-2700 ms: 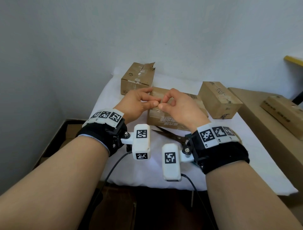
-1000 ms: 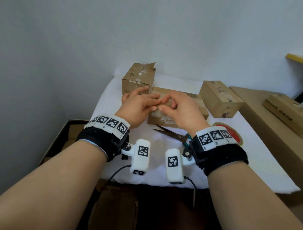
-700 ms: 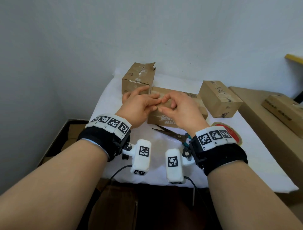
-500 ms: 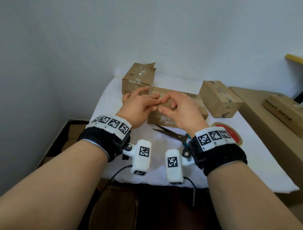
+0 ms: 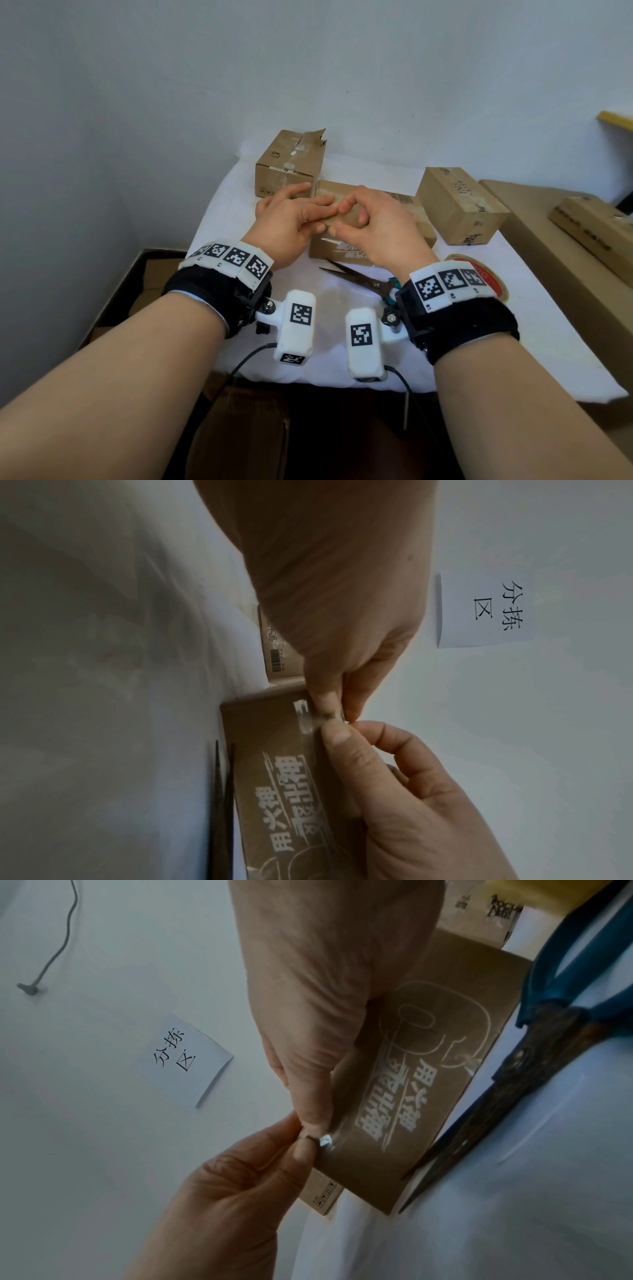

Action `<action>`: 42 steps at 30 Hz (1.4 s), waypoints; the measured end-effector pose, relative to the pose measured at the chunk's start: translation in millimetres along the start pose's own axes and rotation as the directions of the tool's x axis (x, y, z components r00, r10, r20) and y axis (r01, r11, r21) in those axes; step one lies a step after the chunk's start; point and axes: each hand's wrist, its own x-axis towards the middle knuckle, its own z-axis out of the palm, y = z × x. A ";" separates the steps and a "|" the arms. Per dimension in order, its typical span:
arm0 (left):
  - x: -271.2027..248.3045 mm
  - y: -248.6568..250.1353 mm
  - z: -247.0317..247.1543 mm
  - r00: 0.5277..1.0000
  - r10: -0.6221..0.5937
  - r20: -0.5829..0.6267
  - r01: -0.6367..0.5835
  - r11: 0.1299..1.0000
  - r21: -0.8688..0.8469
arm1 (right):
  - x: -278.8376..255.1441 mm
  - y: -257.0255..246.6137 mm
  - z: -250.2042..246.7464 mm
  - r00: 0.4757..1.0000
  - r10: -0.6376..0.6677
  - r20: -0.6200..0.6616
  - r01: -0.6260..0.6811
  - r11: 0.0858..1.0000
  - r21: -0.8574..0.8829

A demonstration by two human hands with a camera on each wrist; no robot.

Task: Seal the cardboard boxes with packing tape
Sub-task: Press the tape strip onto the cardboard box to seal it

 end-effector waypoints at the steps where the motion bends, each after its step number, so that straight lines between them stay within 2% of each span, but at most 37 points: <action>1: -0.2 0.6 -0.1 1.000 -0.005 0.002 0.005 1.000 -0.002 | 0.2 -0.9 0.3 1.000 0.005 0.002 -0.005 1.000 -0.008; 14: 0.4 -2.1 2.9 1.000 -0.021 -0.006 0.020 0.999 -0.036 | -3.3 -5.7 8.9 0.999 -0.009 -0.041 0.002 0.984 -0.180; 22: -2.3 0.2 2.3 0.999 -0.040 0.009 0.040 0.997 -0.062 | -6.8 -7.3 5.7 1.000 -0.009 -0.016 0.006 0.984 -0.180; 27: -4.4 -0.1 0.4 0.997 -0.065 0.038 0.068 0.994 -0.088 | -6.6 -5.3 0.8 0.998 0.000 0.063 0.013 0.978 -0.206; 31: -3.5 3.4 0.6 0.994 -0.111 0.020 0.113 0.982 -0.152 | -3.0 -5.4 -6.8 0.991 0.049 0.123 -0.035 0.993 -0.113; 34: -2.0 7.4 6.7 0.988 -0.132 -0.080 0.119 0.981 -0.151 | -1.0 -4.9 -6.4 0.992 0.048 0.116 -0.044 0.998 -0.037; 37: -1.6 9.4 12.6 0.981 -0.122 -0.151 0.103 0.987 -0.125 | 0.6 -5.4 -6.2 0.992 0.052 0.115 -0.048 0.998 -0.039; 40: -2.0 9.7 12.5 0.984 -0.104 -0.146 0.088 0.990 -0.112 | 1.2 -5.9 -7.0 0.989 0.062 0.131 -0.060 0.998 -0.022; 42: -2.3 8.8 9.5 0.989 -0.088 -0.119 0.074 0.990 -0.119 | 0.6 -6.7 -4.2 0.994 0.060 0.093 -0.059 0.998 -0.012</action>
